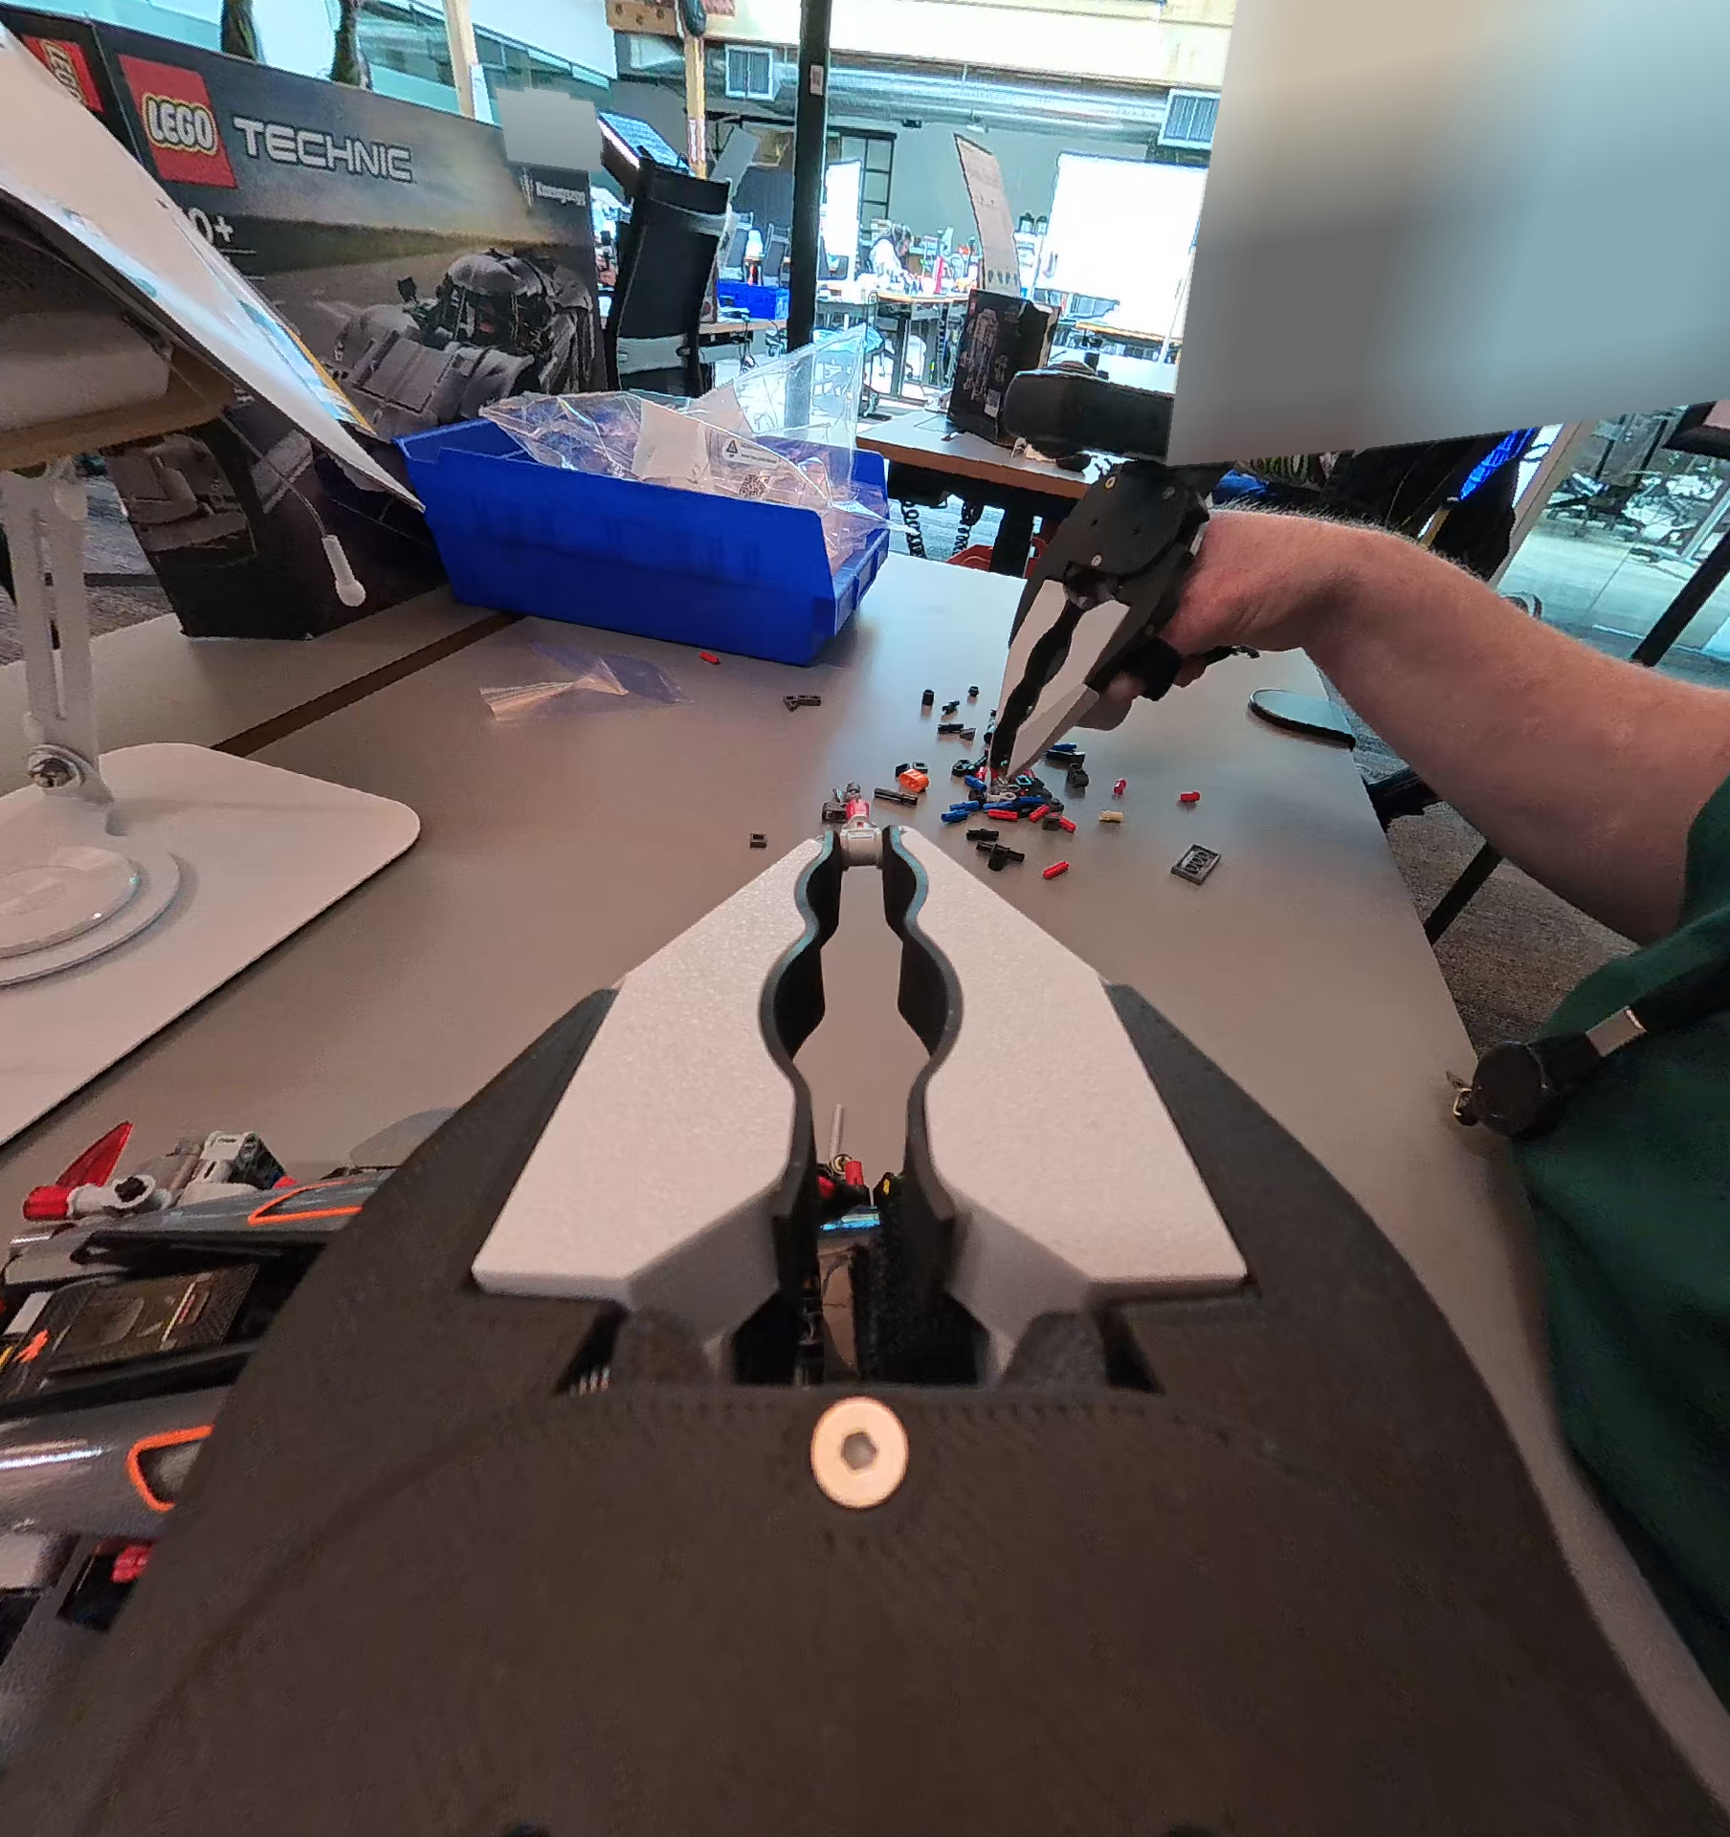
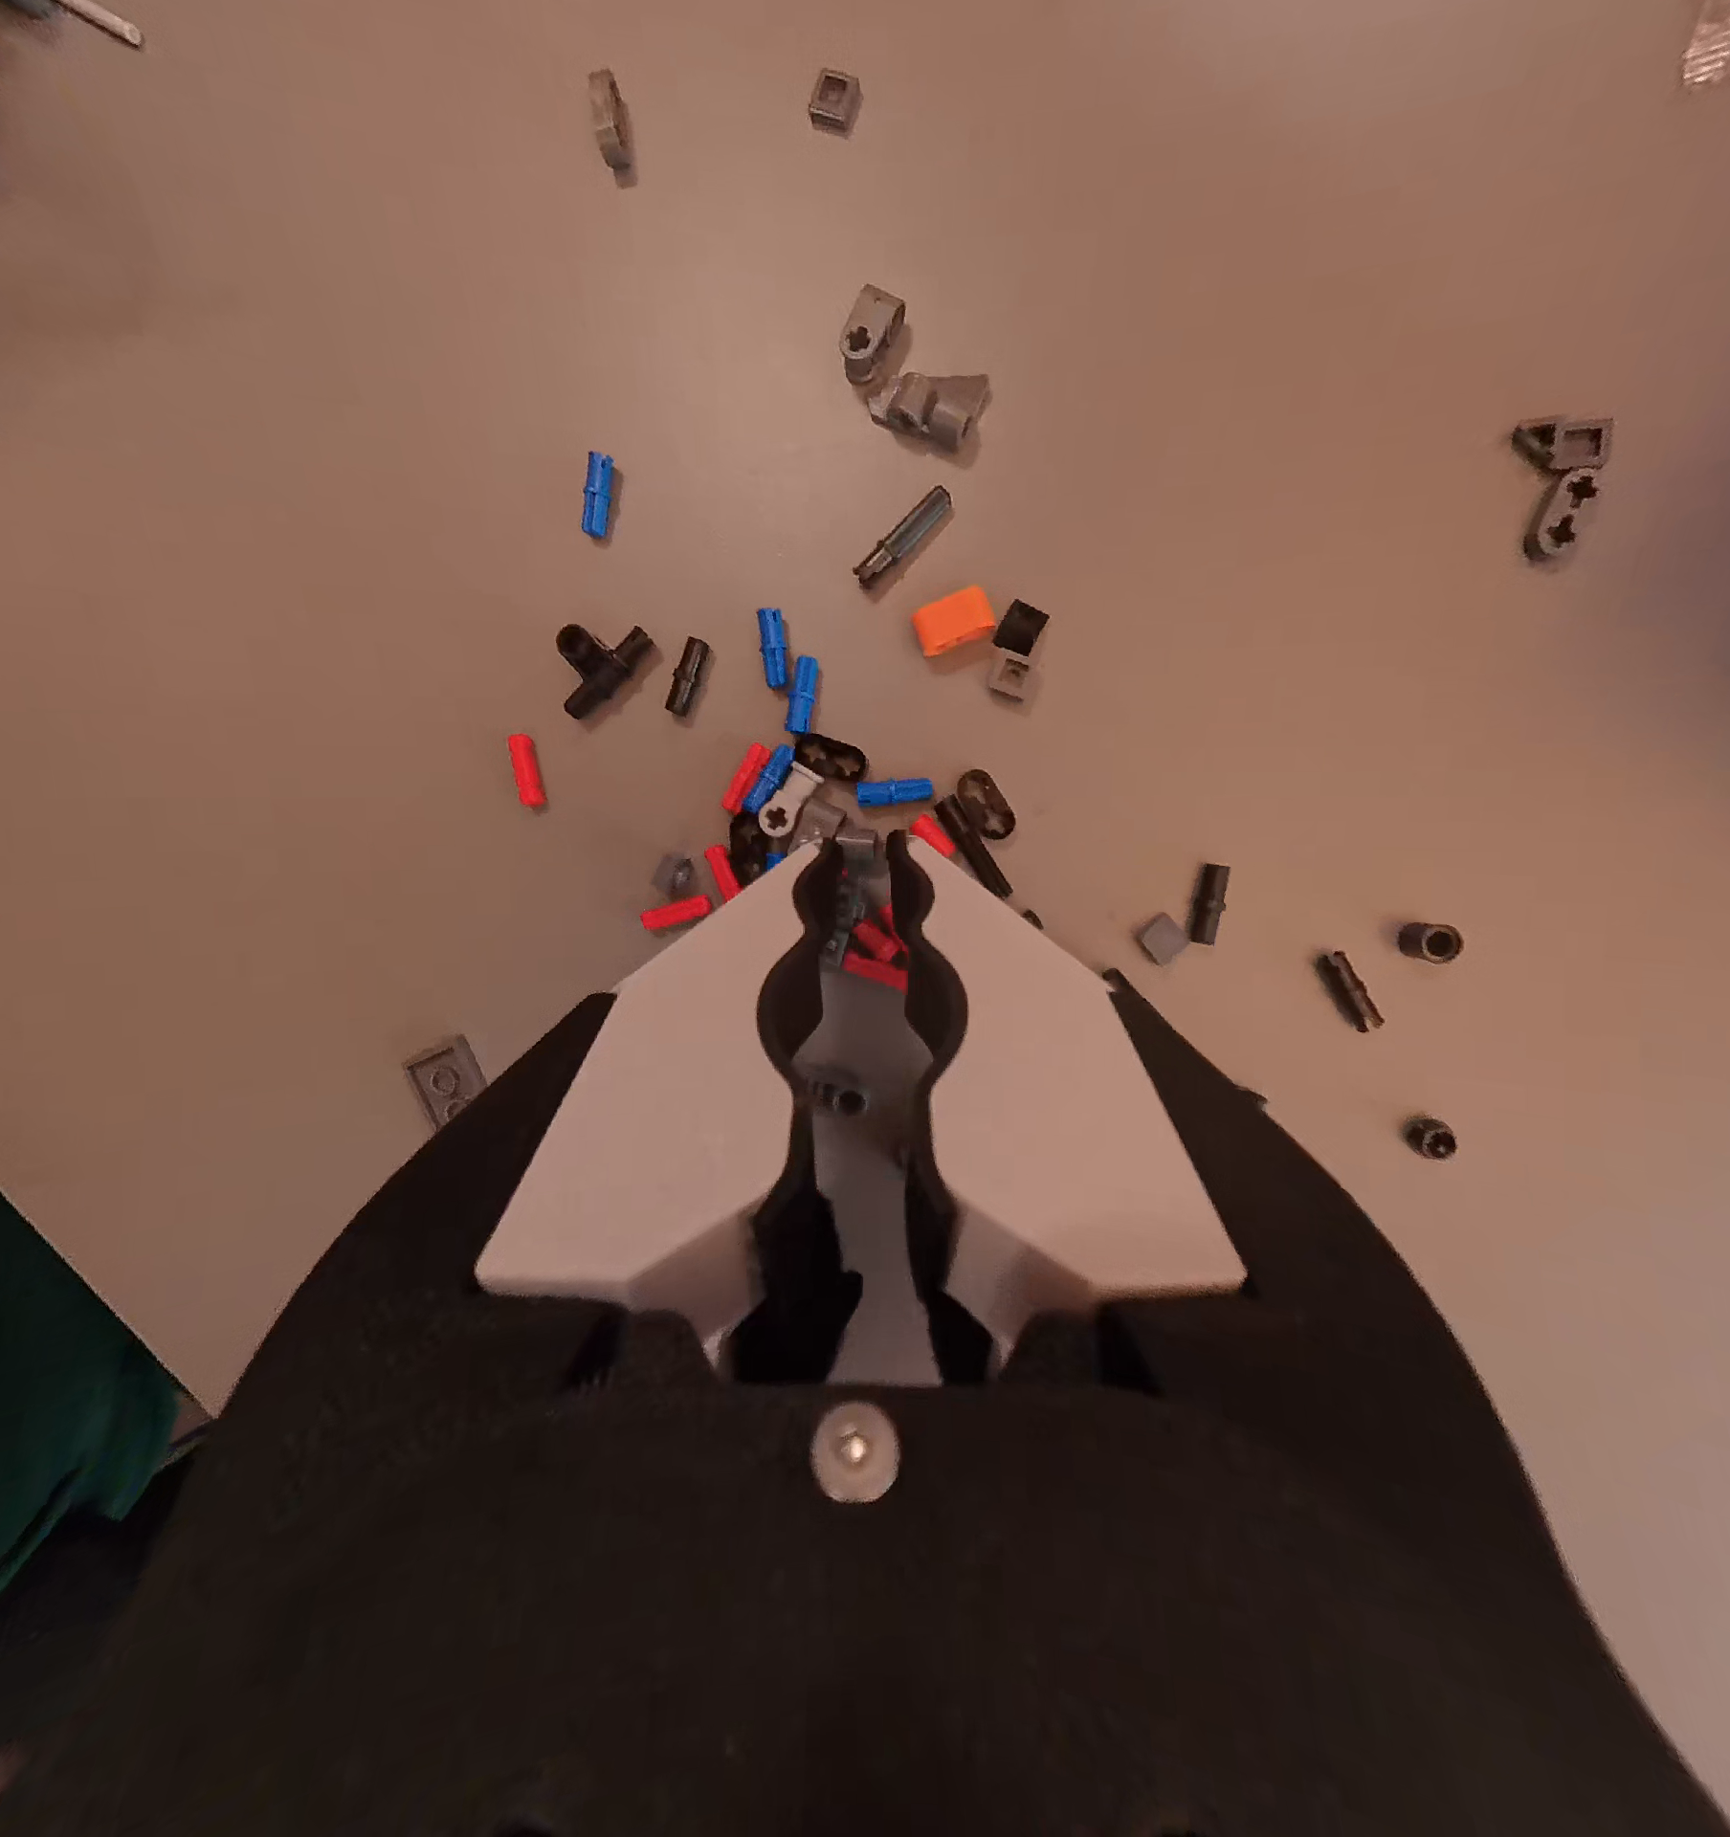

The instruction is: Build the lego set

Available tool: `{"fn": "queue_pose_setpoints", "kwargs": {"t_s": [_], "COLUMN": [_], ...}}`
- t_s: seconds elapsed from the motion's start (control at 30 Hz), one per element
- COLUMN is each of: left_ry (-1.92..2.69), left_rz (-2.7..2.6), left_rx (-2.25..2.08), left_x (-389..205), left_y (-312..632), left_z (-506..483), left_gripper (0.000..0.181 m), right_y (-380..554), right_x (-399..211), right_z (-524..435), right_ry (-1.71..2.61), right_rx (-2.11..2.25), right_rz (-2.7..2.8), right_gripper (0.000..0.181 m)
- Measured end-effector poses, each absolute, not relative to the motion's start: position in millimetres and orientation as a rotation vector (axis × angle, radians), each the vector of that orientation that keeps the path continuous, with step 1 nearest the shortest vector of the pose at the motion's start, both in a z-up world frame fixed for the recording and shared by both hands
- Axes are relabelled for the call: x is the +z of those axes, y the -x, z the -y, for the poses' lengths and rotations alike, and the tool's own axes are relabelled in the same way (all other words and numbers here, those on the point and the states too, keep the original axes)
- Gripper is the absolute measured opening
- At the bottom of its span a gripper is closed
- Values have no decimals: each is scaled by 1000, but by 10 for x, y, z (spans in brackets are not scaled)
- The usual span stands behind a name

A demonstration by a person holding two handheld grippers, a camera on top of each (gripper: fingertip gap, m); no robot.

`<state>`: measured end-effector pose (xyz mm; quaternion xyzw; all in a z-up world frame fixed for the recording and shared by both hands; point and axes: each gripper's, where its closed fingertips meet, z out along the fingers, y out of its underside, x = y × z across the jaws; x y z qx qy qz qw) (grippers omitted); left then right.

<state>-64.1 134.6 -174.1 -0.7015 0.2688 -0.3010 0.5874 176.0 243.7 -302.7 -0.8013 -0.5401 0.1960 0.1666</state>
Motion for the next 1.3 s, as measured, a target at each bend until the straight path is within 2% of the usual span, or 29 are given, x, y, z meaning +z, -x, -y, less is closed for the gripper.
{"fn": "queue_pose_setpoints", "kwargs": {"t_s": [0.83,1.17,1.3], "left_ry": [1643,1557,1579], "left_rz": [-621,-563,-592], "left_rx": [-695,-823,-776], "left_x": [-1759,-1530,-1518], "left_y": [661,601,599], "left_z": [-1357,-1308,-1264], "left_gripper": [5,5,5], "right_y": [-1766,-873,-707], "right_x": [-3092,-2058,-2339], "right_z": [-2428,-1960,-1655], "right_ry": [2206,1731,1710], "right_rx": [429,913,787], "right_rz": [1615,1539,1809], "right_gripper": [5,5,5]}}
